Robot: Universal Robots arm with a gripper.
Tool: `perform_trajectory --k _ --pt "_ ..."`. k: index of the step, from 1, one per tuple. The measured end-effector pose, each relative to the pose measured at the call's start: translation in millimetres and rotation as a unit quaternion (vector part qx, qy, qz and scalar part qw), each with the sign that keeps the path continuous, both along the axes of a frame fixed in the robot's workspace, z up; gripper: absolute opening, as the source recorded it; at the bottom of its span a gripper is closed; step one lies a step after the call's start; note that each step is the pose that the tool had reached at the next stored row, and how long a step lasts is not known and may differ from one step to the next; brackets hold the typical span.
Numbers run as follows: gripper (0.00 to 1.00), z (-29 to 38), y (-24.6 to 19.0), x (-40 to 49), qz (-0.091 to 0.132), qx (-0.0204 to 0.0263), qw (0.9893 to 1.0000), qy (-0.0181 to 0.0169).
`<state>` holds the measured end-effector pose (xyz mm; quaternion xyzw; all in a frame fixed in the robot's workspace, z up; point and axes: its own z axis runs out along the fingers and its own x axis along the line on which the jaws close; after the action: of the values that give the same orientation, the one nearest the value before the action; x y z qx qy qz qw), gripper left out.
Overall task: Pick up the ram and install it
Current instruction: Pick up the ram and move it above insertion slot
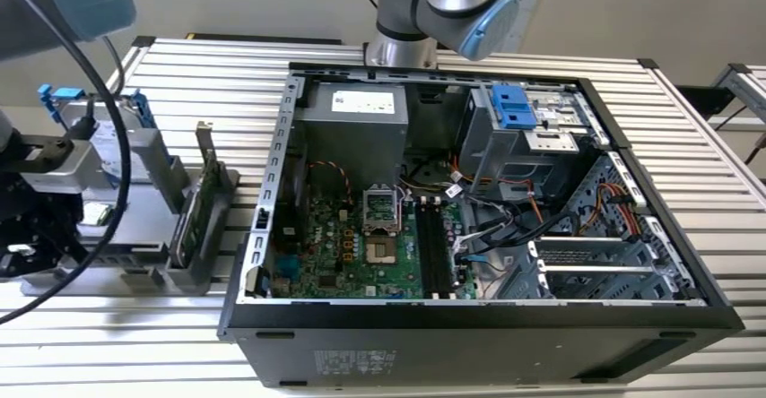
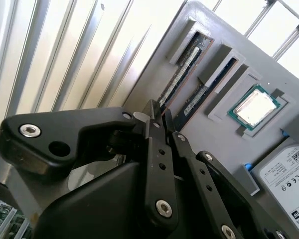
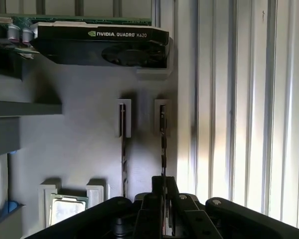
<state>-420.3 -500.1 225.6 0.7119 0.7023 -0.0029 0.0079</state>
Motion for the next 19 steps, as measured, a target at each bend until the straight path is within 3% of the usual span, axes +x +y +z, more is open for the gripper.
perform_trajectory --k 19 --pt "0.0 28.5 0.1 -0.1 0.0 0.0 1.0 0.0"
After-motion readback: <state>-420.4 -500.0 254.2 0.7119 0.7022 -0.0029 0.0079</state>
